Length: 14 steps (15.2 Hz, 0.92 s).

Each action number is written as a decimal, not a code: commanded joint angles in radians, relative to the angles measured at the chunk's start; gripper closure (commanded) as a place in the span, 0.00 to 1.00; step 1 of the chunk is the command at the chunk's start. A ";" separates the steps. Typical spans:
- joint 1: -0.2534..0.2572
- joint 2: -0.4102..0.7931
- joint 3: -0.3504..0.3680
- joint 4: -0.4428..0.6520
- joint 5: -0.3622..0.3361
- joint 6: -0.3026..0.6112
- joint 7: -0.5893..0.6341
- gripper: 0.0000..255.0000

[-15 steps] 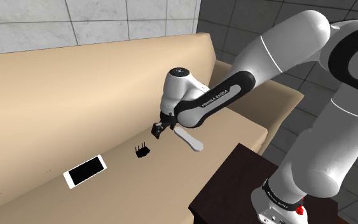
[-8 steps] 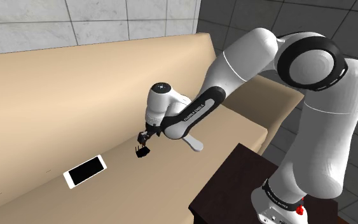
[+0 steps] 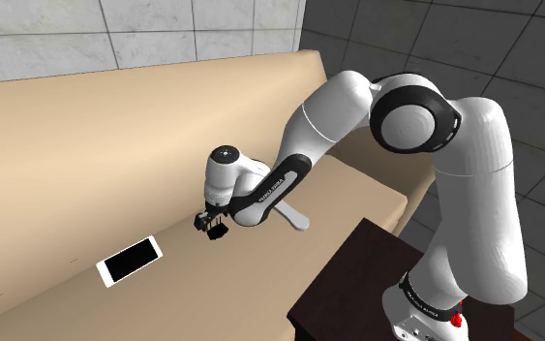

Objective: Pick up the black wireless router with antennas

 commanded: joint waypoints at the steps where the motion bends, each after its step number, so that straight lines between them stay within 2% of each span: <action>1: 0.009 0.027 -0.010 0.011 -0.009 0.017 0.010 0.00; 6: 0.021 0.069 -0.026 0.024 -0.022 0.047 0.025 0.00; 7: 0.020 0.070 -0.025 0.026 -0.022 0.046 0.024 1.00; 14: 0.021 0.070 -0.026 0.025 -0.022 0.047 0.025 1.00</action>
